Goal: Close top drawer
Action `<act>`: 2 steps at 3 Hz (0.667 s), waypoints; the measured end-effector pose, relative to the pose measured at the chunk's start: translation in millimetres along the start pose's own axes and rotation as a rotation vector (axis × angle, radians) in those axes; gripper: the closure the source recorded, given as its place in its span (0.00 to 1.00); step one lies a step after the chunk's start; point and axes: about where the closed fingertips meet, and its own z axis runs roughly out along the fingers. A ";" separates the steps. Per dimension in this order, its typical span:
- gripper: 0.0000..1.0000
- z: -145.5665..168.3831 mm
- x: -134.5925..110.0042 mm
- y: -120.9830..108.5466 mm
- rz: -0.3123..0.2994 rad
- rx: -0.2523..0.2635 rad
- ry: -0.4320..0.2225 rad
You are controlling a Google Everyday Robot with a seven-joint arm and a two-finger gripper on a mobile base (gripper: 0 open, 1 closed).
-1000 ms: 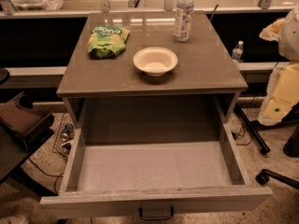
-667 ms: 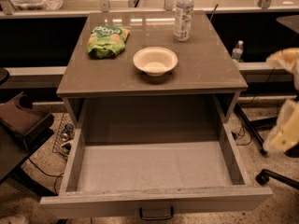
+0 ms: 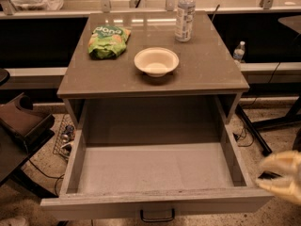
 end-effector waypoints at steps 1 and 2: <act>0.92 26.4 61.8 60.3 0.052 -0.027 -0.052; 1.00 24.0 91.5 111.5 0.061 -0.066 -0.051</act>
Offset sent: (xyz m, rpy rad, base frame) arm -0.1611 -0.0212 -0.1275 0.1139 0.1025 0.0035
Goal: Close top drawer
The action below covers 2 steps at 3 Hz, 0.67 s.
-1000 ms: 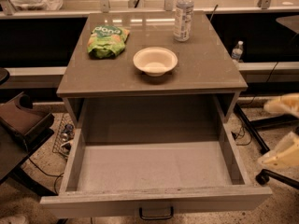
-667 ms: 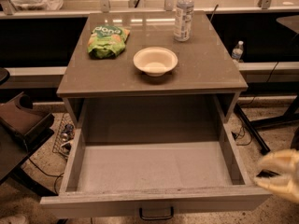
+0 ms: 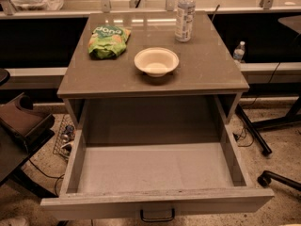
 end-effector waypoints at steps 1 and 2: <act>1.00 5.9 -1.3 0.3 -0.003 -0.006 -0.003; 1.00 30.1 -6.3 -3.7 -0.004 -0.036 -0.047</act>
Offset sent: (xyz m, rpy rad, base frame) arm 0.0713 0.0668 -0.0788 0.2356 0.0155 0.1289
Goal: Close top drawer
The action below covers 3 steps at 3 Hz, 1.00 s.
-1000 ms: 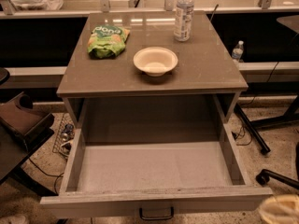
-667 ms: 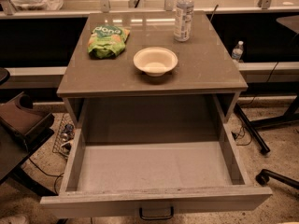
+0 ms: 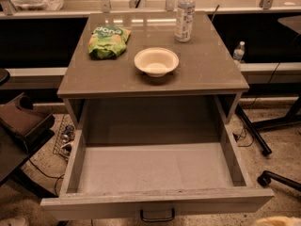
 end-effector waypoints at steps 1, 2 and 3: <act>1.00 52.2 -18.1 -14.2 -0.025 -0.063 -0.074; 1.00 97.9 -46.1 -29.5 -0.072 -0.116 -0.122; 1.00 99.1 -47.4 -30.0 -0.075 -0.117 -0.122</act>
Offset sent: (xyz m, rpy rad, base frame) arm 0.1000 0.0975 -0.0581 0.1574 -0.0010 0.1937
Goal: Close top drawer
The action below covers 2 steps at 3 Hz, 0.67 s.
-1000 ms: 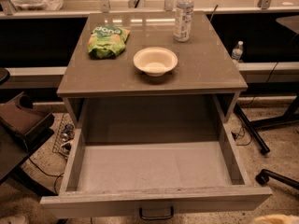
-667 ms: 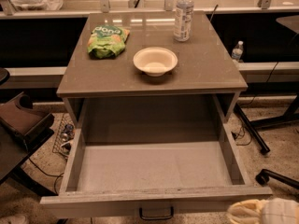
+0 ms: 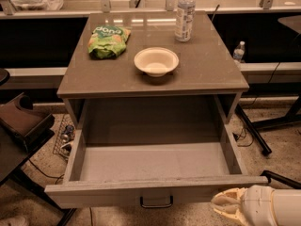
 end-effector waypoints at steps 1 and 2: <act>1.00 22.5 -20.7 -23.2 -0.053 0.000 0.011; 1.00 25.7 -23.7 -25.8 -0.062 0.000 0.013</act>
Offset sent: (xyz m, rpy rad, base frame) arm 0.1424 0.0939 0.0066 -0.0895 -0.1571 0.1641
